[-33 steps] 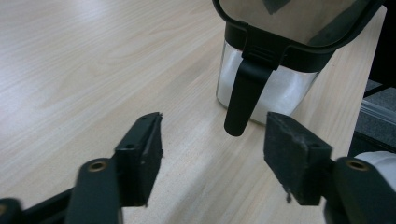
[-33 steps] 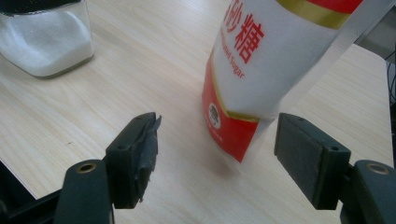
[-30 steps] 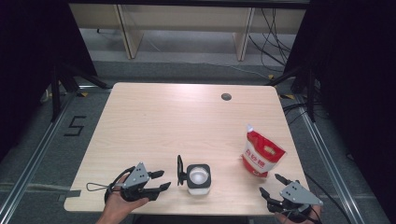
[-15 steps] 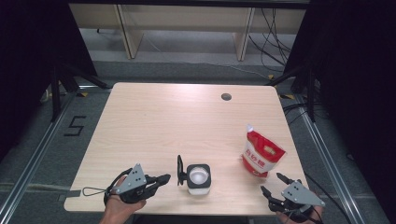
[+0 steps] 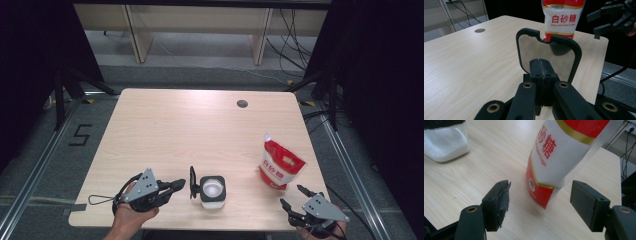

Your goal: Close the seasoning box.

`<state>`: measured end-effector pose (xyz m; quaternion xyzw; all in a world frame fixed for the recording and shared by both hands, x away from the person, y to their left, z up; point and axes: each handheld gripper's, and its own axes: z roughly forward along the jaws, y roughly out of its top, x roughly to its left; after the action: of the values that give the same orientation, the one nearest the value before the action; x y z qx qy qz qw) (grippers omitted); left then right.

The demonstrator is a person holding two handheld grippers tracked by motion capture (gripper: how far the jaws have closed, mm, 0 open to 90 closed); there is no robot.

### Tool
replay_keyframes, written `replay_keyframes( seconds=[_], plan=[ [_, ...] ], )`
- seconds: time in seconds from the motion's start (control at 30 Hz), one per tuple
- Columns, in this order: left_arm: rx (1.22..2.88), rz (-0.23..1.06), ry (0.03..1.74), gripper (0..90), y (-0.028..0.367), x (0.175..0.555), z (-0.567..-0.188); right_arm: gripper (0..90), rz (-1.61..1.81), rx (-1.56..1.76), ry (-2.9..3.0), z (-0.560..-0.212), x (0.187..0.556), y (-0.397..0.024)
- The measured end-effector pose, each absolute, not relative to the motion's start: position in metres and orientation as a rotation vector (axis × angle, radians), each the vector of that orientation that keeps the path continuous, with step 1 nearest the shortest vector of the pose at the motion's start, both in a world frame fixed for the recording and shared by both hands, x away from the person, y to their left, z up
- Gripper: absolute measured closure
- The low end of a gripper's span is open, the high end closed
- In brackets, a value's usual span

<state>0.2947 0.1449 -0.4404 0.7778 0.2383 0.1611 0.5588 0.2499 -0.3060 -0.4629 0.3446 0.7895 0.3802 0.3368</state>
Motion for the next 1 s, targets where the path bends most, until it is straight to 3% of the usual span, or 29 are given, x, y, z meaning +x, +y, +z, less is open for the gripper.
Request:
replay_keyframes(
  seconds=[1.0],
  plan=[
    [1.884,0.291,0.456,89.3,0.097,0.312,-0.433,32.8,0.985,0.884,2.06,-0.462,0.249,-0.304]
  ],
)
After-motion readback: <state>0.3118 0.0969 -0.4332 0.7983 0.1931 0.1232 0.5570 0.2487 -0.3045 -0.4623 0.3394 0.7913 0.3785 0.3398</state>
